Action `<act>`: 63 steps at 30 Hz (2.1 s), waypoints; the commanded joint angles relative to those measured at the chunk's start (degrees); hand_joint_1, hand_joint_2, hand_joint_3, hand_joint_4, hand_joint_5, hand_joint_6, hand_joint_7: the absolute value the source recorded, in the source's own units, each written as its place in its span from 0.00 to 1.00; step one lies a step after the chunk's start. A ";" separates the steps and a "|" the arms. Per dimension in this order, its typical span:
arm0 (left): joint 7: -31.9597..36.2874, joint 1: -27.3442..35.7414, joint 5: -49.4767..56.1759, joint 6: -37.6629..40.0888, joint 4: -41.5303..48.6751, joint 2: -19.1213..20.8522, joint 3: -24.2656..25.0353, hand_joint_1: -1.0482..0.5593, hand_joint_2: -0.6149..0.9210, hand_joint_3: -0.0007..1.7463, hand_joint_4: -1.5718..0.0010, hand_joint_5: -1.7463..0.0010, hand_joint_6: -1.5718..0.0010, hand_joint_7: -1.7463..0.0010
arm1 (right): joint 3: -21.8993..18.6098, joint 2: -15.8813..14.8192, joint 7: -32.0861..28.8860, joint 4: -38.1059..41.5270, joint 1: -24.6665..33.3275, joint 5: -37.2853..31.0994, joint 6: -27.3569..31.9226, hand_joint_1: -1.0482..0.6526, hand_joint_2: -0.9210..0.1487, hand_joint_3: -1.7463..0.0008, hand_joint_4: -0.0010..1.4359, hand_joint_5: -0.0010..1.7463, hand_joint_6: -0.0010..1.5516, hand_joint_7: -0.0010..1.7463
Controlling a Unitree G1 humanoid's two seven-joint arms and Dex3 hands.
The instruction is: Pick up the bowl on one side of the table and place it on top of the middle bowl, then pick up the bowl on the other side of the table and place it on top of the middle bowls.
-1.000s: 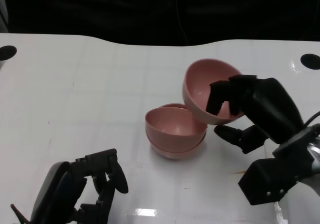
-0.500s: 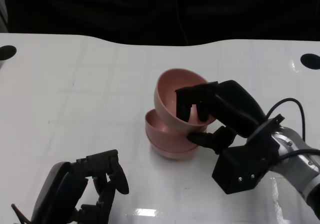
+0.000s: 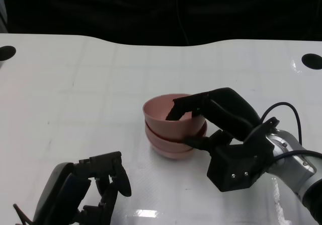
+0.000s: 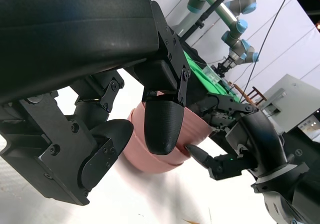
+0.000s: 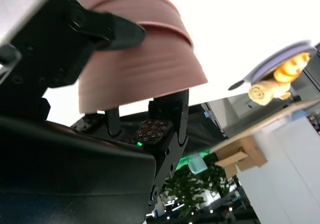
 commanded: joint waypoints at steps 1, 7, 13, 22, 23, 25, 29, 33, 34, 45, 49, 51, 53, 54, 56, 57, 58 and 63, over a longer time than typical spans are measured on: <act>0.37 -0.19 -0.13 -0.79 0.56 0.83 0.23 0.69 0.55 0.89 0.42 0.02 0.45 0.16 | 0.26 -1.99 1.25 -1.94 -0.97 -0.48 0.80 0.45 0.18 0.75 0.40 0.24 0.50 0.05; 0.25 -0.10 -0.07 -0.65 0.45 0.95 0.31 0.68 0.55 0.90 0.43 0.02 0.45 0.15 | 0.53 -3.35 1.77 -4.39 0.03 -1.08 1.44 0.38 0.00 0.93 0.37 0.21 0.48 0.01; -0.05 -0.25 -0.69 -0.51 0.57 0.88 0.22 0.68 0.55 0.90 0.43 0.02 0.45 0.15 | -0.35 -6.04 4.84 -11.43 3.22 -0.32 3.36 0.31 0.00 0.90 0.30 0.20 0.40 0.00; -0.14 -0.67 -0.68 -0.84 1.25 1.24 0.22 0.69 0.55 0.90 0.43 0.02 0.46 0.15 | -2.65 -9.75 12.00 -22.41 9.68 3.31 7.11 0.28 0.00 0.88 0.20 0.19 0.29 0.00; -0.17 -0.69 -0.74 -0.85 1.30 1.26 0.20 0.69 0.55 0.90 0.43 0.02 0.46 0.15 | -2.76 -9.92 12.45 -22.95 10.00 3.50 7.31 0.27 0.00 0.87 0.19 0.19 0.29 0.00; -0.10 -0.67 -0.66 -0.86 1.27 1.24 0.18 0.69 0.55 0.90 0.43 0.02 0.46 0.15 | -3.26 -10.49 13.67 -24.84 11.02 4.17 7.96 0.27 0.00 0.87 0.18 0.19 0.27 0.00; 0.10 -0.72 -0.33 -0.71 1.19 1.18 0.17 0.69 0.55 0.90 0.42 0.02 0.45 0.15 | -5.16 -11.90 15.59 -29.37 13.98 5.92 8.45 0.24 0.00 0.83 0.13 0.18 0.22 0.00; 0.15 -0.81 0.02 -0.50 1.04 1.19 0.12 0.69 0.55 0.90 0.42 0.02 0.45 0.15 | -7.33 -13.62 16.51 -34.18 17.96 7.85 7.70 0.24 0.00 0.83 0.11 0.20 0.21 0.00; 0.15 -0.79 0.09 -0.42 0.97 1.20 0.11 0.68 0.55 0.90 0.42 0.02 0.45 0.15 | -7.74 -13.85 16.65 -35.08 18.81 8.32 7.53 0.25 0.00 0.83 0.11 0.21 0.22 0.00; -0.24 -0.65 -0.36 -0.43 0.84 1.54 0.18 0.67 0.54 0.90 0.42 0.02 0.46 0.14 | -12.56 -14.54 14.57 -43.98 30.59 12.30 4.30 0.37 0.00 0.92 0.21 0.33 0.33 0.06; -0.37 -0.48 -0.53 -0.30 0.67 1.89 0.34 0.67 0.55 0.91 0.42 0.02 0.46 0.15 | -14.67 -12.50 10.83 -43.81 35.04 14.73 -0.08 0.54 0.02 0.95 0.36 0.43 0.47 0.11; -0.33 -0.52 -0.63 -0.21 0.64 1.99 0.45 0.67 0.55 0.91 0.42 0.02 0.45 0.15 | -15.42 -11.76 10.28 -43.98 36.45 16.09 -1.06 0.60 0.02 0.93 0.42 0.51 0.55 0.15; -0.36 -0.61 -1.04 -0.40 0.98 2.12 0.63 0.68 0.55 0.91 0.42 0.02 0.45 0.15 | -16.03 -11.07 9.18 -42.66 36.89 16.48 -3.84 0.64 0.14 0.79 0.47 0.59 0.59 0.20; -0.44 -0.64 -1.34 -0.63 1.27 2.27 0.73 0.68 0.55 0.91 0.42 0.02 0.45 0.15 | -16.25 -10.68 8.38 -41.32 36.77 16.50 -5.84 0.65 0.32 0.58 0.51 0.63 0.61 0.24; -0.74 -0.59 -1.92 -0.87 1.61 2.60 0.83 0.68 0.56 0.90 0.42 0.02 0.45 0.15 | -16.50 -9.80 7.01 -38.28 36.18 16.71 -9.56 0.67 0.54 0.34 0.60 0.70 0.65 0.34; -0.92 -0.54 -2.25 -0.92 1.72 2.77 0.83 0.68 0.56 0.90 0.42 0.02 0.45 0.15 | -16.57 -9.30 6.56 -36.92 35.91 16.94 -10.87 0.69 0.58 0.30 0.64 0.72 0.67 0.37; -1.03 -0.52 -2.49 -1.00 1.84 2.93 0.82 0.68 0.56 0.90 0.42 0.03 0.45 0.16 | -16.69 -8.87 6.19 -35.84 35.69 16.96 -11.81 0.70 0.60 0.27 0.66 0.74 0.68 0.40; -0.62 -0.45 -2.03 -1.08 1.91 3.35 0.96 0.69 0.56 0.89 0.42 0.03 0.45 0.16 | -17.43 -7.37 4.92 -31.53 34.14 16.29 -14.89 0.77 0.79 0.04 0.74 0.92 0.67 0.67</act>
